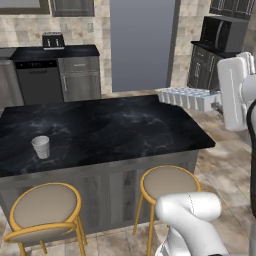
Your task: Open the freezer door, pick up the ice cube tray from the freezer, and place it on the dining counter.
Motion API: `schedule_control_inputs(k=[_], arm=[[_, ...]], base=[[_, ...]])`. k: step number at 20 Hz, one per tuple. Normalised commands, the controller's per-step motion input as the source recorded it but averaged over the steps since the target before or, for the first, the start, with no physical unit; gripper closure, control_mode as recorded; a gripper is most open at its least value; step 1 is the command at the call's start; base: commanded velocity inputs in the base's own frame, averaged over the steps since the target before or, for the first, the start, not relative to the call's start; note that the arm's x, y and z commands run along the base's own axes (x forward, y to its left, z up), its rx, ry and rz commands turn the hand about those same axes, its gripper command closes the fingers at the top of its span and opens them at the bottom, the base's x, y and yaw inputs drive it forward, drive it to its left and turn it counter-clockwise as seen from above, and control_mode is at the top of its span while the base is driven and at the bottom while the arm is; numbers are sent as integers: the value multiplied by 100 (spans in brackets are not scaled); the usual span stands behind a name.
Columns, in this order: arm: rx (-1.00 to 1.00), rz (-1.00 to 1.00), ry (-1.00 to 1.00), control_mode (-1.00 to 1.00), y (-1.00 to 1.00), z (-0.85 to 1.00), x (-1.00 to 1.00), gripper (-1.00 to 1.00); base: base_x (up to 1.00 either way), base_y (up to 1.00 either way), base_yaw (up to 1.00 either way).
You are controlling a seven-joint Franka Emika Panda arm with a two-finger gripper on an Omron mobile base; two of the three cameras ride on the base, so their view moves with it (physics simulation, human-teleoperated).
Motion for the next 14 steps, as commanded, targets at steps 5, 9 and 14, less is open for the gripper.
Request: schedule_control_inputs(k=[5,9,14], arm=[[-4,9,2,-100,-1,-55,73,100],[0,10,2,-100,0,-50,63,100],[0,9,0,-100,0,-38,64,100]], base=[[0,0,0],[0,0,0],[0,0,0]])
